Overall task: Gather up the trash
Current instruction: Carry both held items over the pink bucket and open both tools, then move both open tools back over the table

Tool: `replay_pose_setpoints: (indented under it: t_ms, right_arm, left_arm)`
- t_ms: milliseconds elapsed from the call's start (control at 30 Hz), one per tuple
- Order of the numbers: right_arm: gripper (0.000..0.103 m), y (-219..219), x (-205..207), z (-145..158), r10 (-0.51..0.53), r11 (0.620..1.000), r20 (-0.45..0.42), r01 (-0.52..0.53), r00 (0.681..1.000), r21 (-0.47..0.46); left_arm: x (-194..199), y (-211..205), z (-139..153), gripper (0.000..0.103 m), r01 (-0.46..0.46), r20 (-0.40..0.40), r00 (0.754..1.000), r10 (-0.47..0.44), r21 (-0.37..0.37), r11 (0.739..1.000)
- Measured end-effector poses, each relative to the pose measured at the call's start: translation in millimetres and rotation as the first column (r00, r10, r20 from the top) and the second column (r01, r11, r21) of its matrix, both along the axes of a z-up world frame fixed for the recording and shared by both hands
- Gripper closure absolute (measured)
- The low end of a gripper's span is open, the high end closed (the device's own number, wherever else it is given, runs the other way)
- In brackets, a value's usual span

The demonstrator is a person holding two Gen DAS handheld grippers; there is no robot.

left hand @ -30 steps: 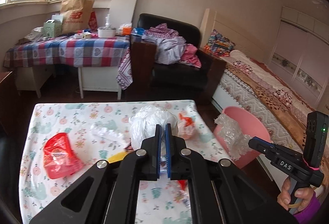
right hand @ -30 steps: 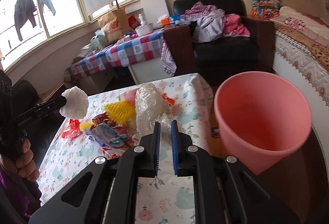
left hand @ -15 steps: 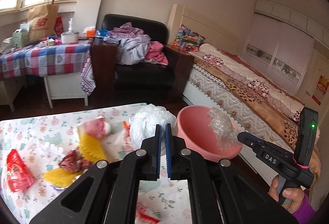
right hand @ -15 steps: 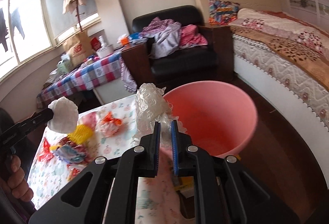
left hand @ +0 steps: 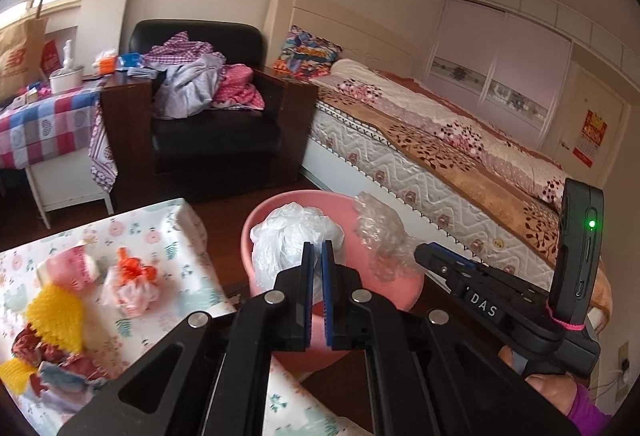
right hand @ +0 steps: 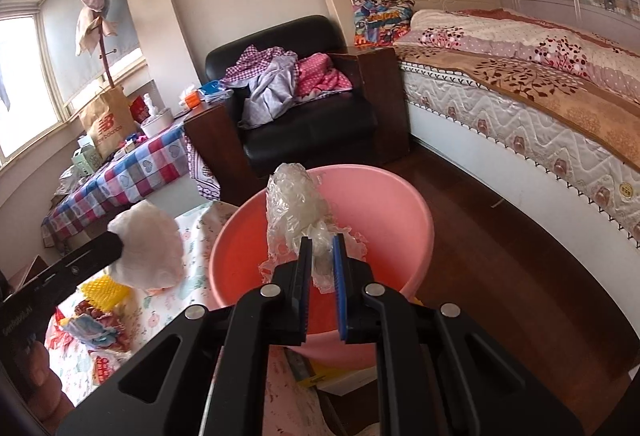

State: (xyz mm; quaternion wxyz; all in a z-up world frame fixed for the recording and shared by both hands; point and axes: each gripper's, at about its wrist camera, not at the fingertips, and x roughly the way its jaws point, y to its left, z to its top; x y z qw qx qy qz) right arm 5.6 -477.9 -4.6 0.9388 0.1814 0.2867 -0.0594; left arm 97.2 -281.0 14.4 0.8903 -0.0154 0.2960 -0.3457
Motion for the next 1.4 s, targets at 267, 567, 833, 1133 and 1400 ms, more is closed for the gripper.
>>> replay_pose_setpoints:
  t_ms: [267,567,833,1133,1400]
  right_arm:
    - [0.092,-8.2,14.5,-19.9,-0.020,1.000,-0.048,0.021,0.999,0.012]
    - [0.092,-6.9,28.2,-28.2,-0.024,1.000,-0.071,0.024,0.997,-0.001]
    - [0.078,-13.1,33.4,-31.6,-0.038,0.999,-0.093,0.041,0.995,0.025]
    - [0.068,-12.4,24.3,-22.4,-0.047,0.999,-0.072,0.049,0.996,0.023]
    - [0.064,8.6,10.7,-3.9,0.003,1.000,-0.036,-0.002,0.999,0.009]
  left_arm:
    - [19.1,-39.2,-28.1,0.100,0.030,-0.060,0.998,-0.026,0.062,0.998]
    - [40.7,-45.5,-45.2,0.099,0.027,-0.103,0.995,-0.020,0.070,0.997]
    - [38.8,-44.0,-40.9,0.081,0.043,-0.102,0.994,-0.038,0.045,0.998]
    - [26.7,-30.2,-19.6,0.065,0.020,-0.052,0.998,-0.020,0.005,1.000]
    - [14.7,2.4,-1.5,0.065,-0.024,-0.049,0.999,0.023,-0.024,0.999]
